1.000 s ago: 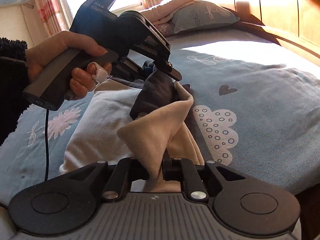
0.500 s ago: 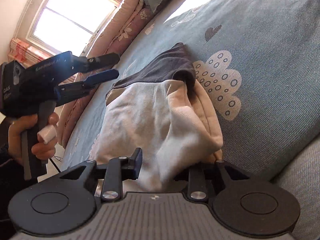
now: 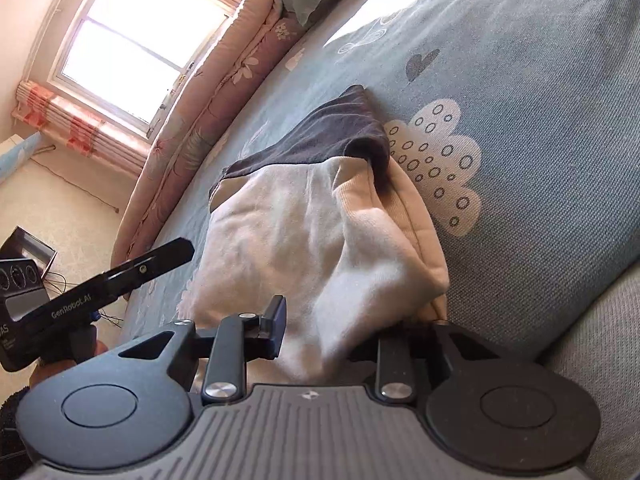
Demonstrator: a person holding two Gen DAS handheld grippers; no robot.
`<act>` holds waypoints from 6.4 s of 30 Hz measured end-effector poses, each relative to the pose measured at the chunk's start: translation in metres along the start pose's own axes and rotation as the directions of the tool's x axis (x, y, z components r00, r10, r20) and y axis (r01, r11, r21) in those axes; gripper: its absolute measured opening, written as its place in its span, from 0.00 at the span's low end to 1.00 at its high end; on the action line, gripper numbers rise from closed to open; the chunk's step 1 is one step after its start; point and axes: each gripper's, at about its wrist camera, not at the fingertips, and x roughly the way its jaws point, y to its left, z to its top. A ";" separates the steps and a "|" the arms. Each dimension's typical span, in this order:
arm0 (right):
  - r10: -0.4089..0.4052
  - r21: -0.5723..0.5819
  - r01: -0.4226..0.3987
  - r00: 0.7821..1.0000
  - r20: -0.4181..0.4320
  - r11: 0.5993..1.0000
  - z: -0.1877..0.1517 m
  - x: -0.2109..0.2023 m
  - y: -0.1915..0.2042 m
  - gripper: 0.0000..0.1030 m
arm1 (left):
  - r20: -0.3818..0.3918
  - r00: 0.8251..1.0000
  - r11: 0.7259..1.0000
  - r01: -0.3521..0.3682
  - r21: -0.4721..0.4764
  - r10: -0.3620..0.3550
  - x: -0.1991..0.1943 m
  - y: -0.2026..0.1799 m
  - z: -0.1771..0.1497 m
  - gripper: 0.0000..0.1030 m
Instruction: Fold clothes
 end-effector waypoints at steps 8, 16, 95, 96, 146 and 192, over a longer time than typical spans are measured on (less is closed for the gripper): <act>-0.052 -0.052 0.049 0.996 -0.067 0.997 -0.009 0.021 0.009 0.11 | -0.109 0.992 0.997 -0.069 0.019 0.070 0.023 0.019 -0.027 0.44; -0.024 -0.007 0.023 0.999 -0.027 1.000 0.006 -0.001 -0.006 0.16 | -0.005 1.000 1.000 -0.025 -0.010 0.025 0.021 0.023 0.022 0.46; -0.206 -0.489 0.180 0.979 0.000 0.853 0.006 -0.010 0.041 0.68 | -0.080 0.993 0.931 -0.111 -0.346 0.089 0.004 -0.007 -0.036 0.66; -0.215 -0.475 0.189 0.977 0.000 0.859 0.005 -0.011 0.031 0.67 | -0.077 0.993 0.930 -0.108 -0.350 0.086 0.004 -0.005 -0.037 0.66; -0.049 -0.514 0.067 0.998 0.048 0.855 0.030 -0.016 0.043 1.00 | 0.001 1.000 0.933 -0.029 -0.358 0.032 0.031 0.063 0.034 0.71; 0.117 0.047 -0.108 0.938 -0.325 0.993 0.154 0.061 -0.038 1.00 | 0.012 0.947 0.546 0.196 -0.815 -0.322 0.035 0.113 -0.064 0.75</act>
